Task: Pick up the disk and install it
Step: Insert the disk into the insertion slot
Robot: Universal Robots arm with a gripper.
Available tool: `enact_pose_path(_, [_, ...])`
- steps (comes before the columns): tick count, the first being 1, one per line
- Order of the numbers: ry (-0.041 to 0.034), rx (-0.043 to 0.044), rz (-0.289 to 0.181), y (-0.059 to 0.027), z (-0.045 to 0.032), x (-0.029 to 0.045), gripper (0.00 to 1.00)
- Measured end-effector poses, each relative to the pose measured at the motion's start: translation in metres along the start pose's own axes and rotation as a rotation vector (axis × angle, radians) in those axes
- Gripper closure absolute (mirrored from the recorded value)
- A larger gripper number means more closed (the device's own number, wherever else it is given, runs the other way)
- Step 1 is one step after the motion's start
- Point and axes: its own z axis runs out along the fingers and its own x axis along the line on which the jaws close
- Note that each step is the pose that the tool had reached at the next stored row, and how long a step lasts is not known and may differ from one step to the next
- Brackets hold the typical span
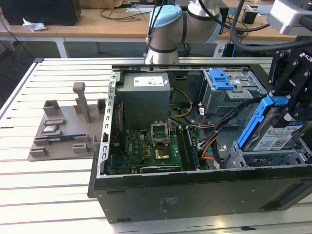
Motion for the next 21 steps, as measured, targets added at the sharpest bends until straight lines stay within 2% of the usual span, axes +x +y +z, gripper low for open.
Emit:
enact_pose_path(3, [-0.0001,0.0001,0.000,0.0000,0.0002,0.0000,0.63])
enact_pose_path(4, [0.0001,0.0000,0.000,0.0000,0.0001,0.0000,0.62])
enact_pose_path(5, [0.0000,0.0000,0.000,0.0000,0.0003,0.0000,0.55])
enact_pose_path(8, [0.0000,0.0000,0.000,0.0000,0.0004,0.0000,0.55])
enact_pose_path(9, [0.0000,0.0000,0.000,0.0000,0.0004,0.0000,0.57])
enact_pose_path(14, [-0.0001,0.0000,0.000,0.0000,0.0006,0.0000,0.88])
enact_pose_path(21, [-0.0001,0.0000,0.000,0.0000,0.0010,0.0000,0.89])
